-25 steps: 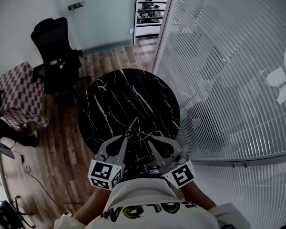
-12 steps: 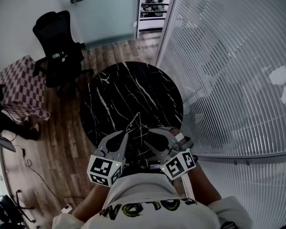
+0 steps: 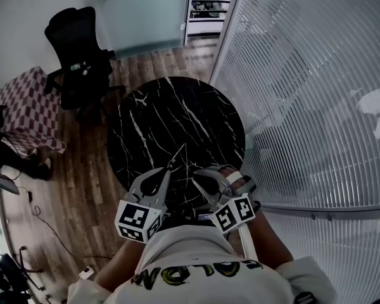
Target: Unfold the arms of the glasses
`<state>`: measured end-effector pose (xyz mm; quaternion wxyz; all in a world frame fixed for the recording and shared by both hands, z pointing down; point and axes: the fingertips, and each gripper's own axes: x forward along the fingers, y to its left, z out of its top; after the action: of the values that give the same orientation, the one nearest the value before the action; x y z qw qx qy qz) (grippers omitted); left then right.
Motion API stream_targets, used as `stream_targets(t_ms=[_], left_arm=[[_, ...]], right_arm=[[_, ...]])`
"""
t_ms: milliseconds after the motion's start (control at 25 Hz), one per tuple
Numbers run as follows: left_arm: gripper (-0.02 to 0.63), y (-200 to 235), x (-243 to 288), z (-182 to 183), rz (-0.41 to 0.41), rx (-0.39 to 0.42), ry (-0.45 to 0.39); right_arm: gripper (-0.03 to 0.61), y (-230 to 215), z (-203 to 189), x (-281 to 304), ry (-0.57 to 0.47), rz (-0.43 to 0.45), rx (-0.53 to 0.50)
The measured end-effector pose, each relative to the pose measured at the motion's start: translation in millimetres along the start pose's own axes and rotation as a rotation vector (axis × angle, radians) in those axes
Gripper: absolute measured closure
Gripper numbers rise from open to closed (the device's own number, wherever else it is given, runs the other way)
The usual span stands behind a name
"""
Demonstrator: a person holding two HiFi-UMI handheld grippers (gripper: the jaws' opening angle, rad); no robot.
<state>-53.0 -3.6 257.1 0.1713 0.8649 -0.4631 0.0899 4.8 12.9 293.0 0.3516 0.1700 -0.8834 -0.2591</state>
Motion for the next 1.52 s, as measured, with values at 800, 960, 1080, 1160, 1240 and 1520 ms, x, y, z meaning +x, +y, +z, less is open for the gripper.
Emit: stream_targets(t_ms=[800, 960, 1080, 1160, 1240, 1520], left_arm=[[0.609, 22, 15, 14, 0.038, -0.079, -0.075], [0.609, 20, 18, 7, 0.021, -0.076, -0.056], [0.609, 17, 19, 3, 0.01, -0.074, -0.043], [0.609, 16, 18, 1, 0.009, -0.074, -0.039], [0.609, 16, 17, -1, 0.01, -0.076, -0.035], [0.609, 14, 17, -3, 0.006, -0.076, -0.033]], right_arm=[[0.574, 40, 6, 2, -0.044, 0.03, 0.218], [0.524, 35, -1, 2, -0.05, 0.007, 0.271], [0.475, 11, 9, -11, -0.116, -0.011, 0.394], [0.474, -9, 20, -20, -0.185, -0.03, 0.474], [0.472, -24, 31, -25, -0.25, -0.04, 0.53], [0.449, -36, 11, 0, -0.175, -0.109, 0.7]])
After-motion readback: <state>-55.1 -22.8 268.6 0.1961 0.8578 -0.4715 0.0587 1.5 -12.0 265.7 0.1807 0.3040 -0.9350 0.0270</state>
